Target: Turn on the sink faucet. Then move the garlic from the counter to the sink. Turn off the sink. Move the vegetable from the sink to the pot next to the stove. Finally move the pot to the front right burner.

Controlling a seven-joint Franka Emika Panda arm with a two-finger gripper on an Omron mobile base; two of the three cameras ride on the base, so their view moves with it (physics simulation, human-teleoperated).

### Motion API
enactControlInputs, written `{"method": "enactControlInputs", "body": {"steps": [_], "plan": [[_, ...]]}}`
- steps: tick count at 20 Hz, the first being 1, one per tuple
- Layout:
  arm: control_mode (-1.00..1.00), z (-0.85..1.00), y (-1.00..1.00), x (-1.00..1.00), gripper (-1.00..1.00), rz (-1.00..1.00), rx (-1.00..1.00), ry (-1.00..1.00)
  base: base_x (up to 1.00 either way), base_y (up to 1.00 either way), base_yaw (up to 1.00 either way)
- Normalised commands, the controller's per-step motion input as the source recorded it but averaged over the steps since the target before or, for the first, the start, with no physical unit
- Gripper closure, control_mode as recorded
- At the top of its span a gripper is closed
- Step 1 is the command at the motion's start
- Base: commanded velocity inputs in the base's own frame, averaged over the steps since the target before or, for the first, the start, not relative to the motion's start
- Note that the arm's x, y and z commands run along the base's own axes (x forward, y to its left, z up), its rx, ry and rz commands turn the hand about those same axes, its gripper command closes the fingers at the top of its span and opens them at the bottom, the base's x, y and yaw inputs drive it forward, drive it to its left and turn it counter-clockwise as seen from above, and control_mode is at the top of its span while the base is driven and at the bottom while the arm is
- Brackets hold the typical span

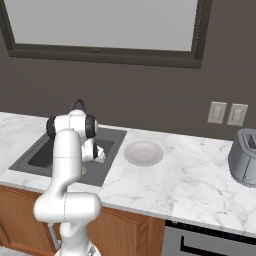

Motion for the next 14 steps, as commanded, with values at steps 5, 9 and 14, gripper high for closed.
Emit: {"method": "enactControlInputs", "body": {"steps": [5,9,14], "plan": [[-1.00,0.64,-0.11,-0.13,1.00,0.00,0.00,0.00,0.00,0.00,0.00],[-1.00,0.70,-0.16,-0.18,1.00,0.00,0.00,0.00,0.00,0.00,0.00],[-1.00,0.69,-0.21,-0.27,1.00,-0.01,0.00,0.02,0.00,0.00,0.00]]}}
